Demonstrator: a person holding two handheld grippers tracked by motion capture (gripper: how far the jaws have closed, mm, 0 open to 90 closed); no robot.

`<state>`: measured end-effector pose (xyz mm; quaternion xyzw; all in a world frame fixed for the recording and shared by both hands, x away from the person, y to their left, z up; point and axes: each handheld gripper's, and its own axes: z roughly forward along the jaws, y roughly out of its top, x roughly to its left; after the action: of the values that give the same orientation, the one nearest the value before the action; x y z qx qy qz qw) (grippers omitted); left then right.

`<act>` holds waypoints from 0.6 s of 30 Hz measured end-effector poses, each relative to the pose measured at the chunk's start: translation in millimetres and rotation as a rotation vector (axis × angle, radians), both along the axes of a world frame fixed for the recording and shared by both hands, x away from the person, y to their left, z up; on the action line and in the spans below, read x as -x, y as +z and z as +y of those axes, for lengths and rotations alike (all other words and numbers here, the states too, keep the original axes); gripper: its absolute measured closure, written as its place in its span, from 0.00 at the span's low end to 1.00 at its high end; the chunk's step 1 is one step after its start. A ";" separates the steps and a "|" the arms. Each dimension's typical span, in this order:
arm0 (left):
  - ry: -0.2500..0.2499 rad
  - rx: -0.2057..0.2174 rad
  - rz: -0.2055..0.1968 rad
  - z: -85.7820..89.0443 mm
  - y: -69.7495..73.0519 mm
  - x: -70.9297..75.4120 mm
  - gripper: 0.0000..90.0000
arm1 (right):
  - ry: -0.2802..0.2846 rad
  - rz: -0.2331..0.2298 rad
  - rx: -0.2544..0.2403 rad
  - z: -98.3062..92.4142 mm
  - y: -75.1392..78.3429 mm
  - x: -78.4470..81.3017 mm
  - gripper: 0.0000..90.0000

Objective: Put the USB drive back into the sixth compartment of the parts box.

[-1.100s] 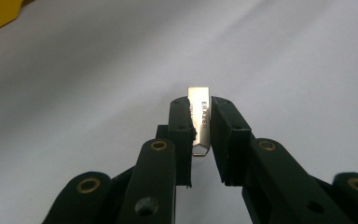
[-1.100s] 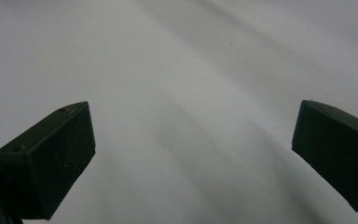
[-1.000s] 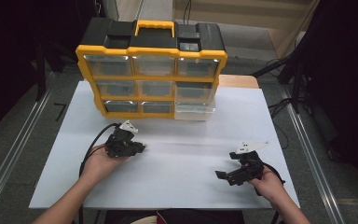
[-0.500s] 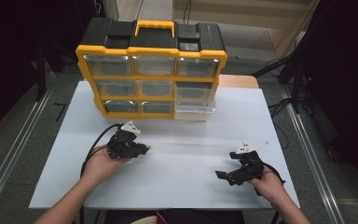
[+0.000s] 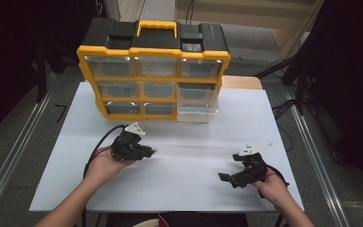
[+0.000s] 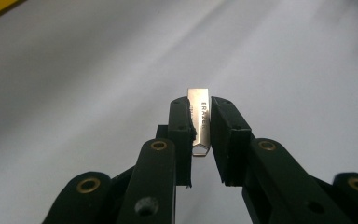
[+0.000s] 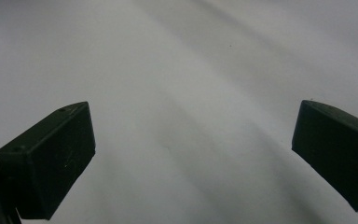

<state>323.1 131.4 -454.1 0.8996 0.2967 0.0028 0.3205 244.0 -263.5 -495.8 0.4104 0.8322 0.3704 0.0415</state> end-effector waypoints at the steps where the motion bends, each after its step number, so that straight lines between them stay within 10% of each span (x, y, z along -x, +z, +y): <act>1: 0.000 0.006 0.001 -1.0 1.3 0.2 0.88 | -0.001 -0.001 0.000 0.0 0.0 0.0 0.00; 18: -0.061 0.032 0.004 -17.3 25.8 -1.7 0.88 | -0.003 0.000 -0.004 -0.7 0.3 0.1 0.00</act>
<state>324.8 114.1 -428.3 0.9030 0.2699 -0.0136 0.3339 244.0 -264.2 -495.5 0.4115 0.8310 0.3719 0.0412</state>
